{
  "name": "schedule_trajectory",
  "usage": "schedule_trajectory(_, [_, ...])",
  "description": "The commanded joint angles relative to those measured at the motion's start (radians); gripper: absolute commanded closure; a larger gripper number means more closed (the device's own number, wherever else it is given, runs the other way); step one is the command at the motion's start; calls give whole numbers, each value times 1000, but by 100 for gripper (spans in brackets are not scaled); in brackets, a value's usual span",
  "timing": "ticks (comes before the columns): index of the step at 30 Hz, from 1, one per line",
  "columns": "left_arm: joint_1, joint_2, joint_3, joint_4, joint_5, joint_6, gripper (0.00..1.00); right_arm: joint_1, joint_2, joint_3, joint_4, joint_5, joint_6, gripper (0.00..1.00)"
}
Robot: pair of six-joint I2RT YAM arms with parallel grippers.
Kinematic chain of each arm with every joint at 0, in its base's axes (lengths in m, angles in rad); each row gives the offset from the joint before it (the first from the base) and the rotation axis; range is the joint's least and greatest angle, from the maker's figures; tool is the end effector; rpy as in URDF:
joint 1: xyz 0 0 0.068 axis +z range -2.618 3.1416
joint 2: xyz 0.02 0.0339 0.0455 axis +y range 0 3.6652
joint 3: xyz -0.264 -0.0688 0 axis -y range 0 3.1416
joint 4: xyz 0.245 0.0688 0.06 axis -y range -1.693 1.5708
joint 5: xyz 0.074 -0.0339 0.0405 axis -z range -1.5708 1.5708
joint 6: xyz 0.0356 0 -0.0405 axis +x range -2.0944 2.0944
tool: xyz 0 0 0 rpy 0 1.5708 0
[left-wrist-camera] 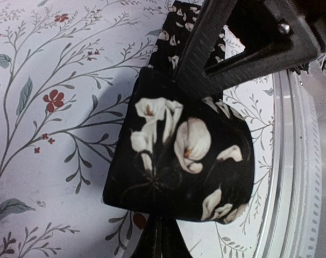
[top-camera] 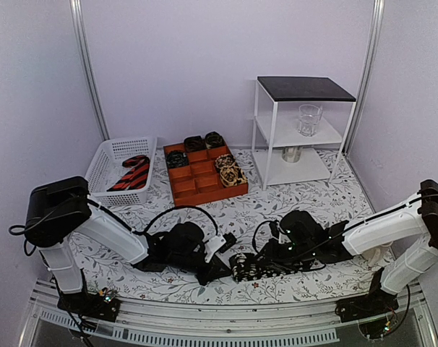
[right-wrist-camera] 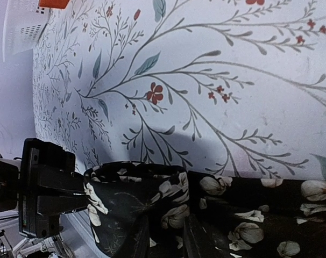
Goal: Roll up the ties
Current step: Roll the tie at the center of the board.
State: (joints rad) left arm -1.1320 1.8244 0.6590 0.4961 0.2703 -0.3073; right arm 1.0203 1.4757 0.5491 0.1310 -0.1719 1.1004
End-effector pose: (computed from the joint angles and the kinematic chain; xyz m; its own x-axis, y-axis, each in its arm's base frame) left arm 0.1286 -0.2964 0.1004 -0.5420 0.4688 -0.6974 0.8366 0.3794 -0.3951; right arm 0.1342 0.2302 0.1385 -0.9737 0.0926 -0.2083 -0.0759 0.7300 0.6792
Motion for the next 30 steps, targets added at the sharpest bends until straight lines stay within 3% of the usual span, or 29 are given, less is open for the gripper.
schedule_trajectory(1, [-5,-17,-17,-6,-13,-30,100,41,41,28,9,-12,6,79])
schedule_trajectory(4, [-15,-51,-36,-28,-30,-58,96,51,40,18,9,-1,24,80])
schedule_trajectory(9, [-19,-69,-63,-16,-21,-70,100,56,22,2,12,14,43,80])
schedule_trajectory(30, [-19,-21,74,-79,17,-15,100,57,24,-27,36,45,39,81])
